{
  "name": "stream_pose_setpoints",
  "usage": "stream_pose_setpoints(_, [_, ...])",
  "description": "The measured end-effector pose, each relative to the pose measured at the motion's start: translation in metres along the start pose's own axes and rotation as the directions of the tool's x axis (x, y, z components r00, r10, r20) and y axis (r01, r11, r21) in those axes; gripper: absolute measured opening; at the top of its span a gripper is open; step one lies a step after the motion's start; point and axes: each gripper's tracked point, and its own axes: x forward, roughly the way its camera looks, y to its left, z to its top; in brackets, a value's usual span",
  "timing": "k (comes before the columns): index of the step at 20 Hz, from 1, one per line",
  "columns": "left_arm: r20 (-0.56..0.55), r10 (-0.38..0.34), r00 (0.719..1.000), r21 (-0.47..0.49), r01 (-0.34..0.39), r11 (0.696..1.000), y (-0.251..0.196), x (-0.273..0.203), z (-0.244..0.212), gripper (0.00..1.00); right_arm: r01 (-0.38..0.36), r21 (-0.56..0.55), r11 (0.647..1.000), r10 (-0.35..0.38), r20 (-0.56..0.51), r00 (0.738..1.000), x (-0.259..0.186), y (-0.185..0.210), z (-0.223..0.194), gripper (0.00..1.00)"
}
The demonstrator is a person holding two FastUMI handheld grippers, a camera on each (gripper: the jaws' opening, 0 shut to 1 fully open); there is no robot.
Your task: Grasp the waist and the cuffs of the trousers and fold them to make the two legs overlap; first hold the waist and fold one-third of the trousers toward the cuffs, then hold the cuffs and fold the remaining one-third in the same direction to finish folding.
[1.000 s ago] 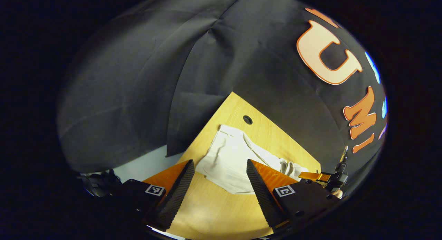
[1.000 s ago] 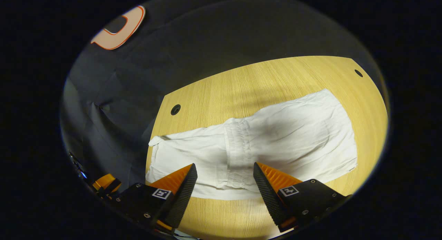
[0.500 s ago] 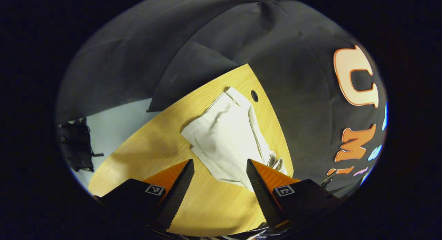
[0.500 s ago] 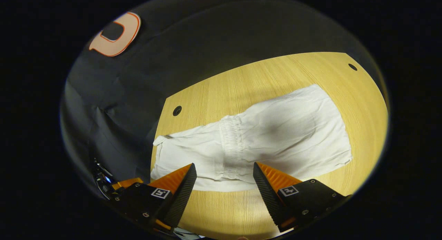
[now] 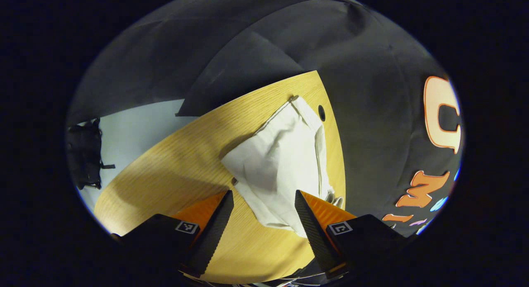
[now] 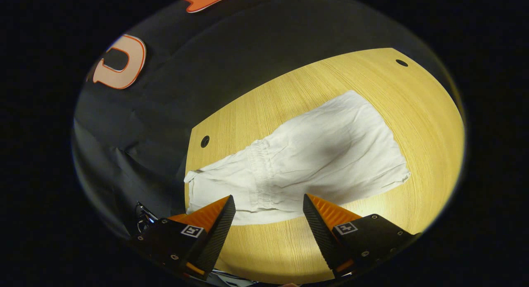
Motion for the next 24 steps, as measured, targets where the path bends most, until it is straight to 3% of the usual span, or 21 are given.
stream_pose_setpoints(5, [-0.015, -0.003, 1.0, -0.026, 0.003, 1.0, 0.0, 0.01, 0.008, 0.96, -0.033, 0.066, 0.997, 0.033, 0.001, 0.999, -0.001, 0.002, -0.002, 0.99])
stream_pose_setpoints(7, [-0.034, 0.067, 0.997, -0.052, -0.069, 0.996, 0.02, 0.017, 0.009, 0.49, -0.034, 0.08, 0.996, 0.034, -0.001, 0.999, -0.001, 0.0, -0.003, 0.98])
stream_pose_setpoints(8, [-0.034, 0.046, 0.998, -0.075, -0.048, 0.996, 0.019, 0.021, 0.009, 0.26, -0.03, 0.078, 0.997, 0.03, -0.002, 1.0, -0.001, -0.004, -0.004, 0.99])
stream_pose_setpoints(9, [-0.027, 0.021, 0.999, -0.101, -0.024, 0.995, 0.016, 0.028, 0.009, 0.19, -0.026, 0.078, 0.997, 0.027, -0.003, 1.0, 0.0, -0.004, -0.006, 0.99])
stream_pose_setpoints(10, [-0.009, 0.027, 1.0, -0.113, -0.028, 0.993, 0.018, 0.031, 0.011, 0.06, -0.026, 0.082, 0.996, 0.026, -0.004, 1.0, 0.0, -0.006, -0.007, 0.99])
stream_pose_setpoints(11, [-0.01, 0.026, 1.0, -0.102, -0.027, 0.994, 0.016, 0.027, 0.008, 0.09, -0.027, 0.089, 0.996, 0.027, -0.005, 1.0, 0.0, -0.007, -0.009, 0.99])
stream_pose_setpoints(14, [0.037, 0.005, 0.999, -0.051, -0.003, 0.999, 0.014, 0.029, 0.011, 0.02, -0.037, 0.113, 0.993, 0.038, -0.006, 0.999, -0.002, -0.009, -0.012, 0.99])
stream_pose_setpoints(17, [0.101, -0.056, 0.993, -0.009, 0.057, 0.998, -0.009, 0.019, 0.019, 0.04, -0.046, 0.118, 0.992, 0.047, 0.0, 0.999, -0.007, -0.012, -0.012, 0.99])
stream_pose_setpoints(24, [0.18, -0.183, 0.966, 0.186, 0.15, 0.971, -0.103, -0.019, 0.021, 0.04, -0.069, 0.136, 0.988, 0.065, 0.031, 0.997, -0.024, -0.03, -0.002, 0.99])
